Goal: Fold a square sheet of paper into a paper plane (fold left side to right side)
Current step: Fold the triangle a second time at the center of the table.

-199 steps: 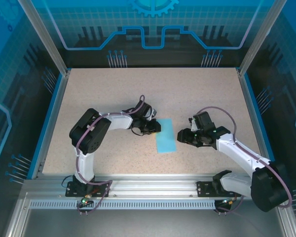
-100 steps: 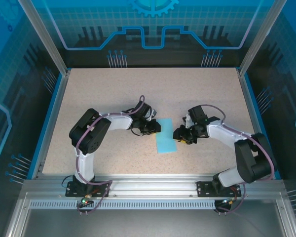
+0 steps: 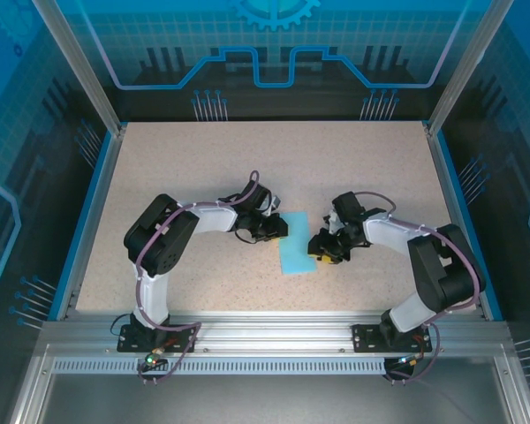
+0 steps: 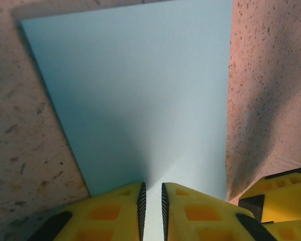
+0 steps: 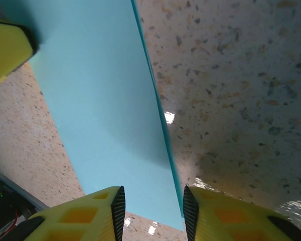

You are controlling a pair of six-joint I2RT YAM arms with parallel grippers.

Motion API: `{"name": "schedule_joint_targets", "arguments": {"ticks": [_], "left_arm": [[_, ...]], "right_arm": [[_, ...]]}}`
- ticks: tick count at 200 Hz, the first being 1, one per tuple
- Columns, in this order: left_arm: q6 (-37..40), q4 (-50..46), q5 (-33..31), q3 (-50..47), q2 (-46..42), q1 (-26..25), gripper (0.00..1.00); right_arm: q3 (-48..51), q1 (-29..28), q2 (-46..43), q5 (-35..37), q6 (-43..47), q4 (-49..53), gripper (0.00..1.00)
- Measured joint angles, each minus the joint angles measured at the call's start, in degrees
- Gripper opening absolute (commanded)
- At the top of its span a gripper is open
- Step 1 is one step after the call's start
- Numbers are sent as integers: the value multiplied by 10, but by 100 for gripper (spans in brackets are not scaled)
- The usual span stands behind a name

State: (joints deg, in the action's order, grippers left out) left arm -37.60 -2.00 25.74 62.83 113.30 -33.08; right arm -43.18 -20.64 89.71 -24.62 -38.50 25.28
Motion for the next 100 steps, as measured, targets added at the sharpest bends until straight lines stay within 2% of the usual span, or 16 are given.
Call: {"name": "schedule_joint_targets", "arguments": {"ticks": [100], "left_arm": [[0,0,0,0,0,0,21]], "right_arm": [[0,-16,15,2,0,-5,38]]}}
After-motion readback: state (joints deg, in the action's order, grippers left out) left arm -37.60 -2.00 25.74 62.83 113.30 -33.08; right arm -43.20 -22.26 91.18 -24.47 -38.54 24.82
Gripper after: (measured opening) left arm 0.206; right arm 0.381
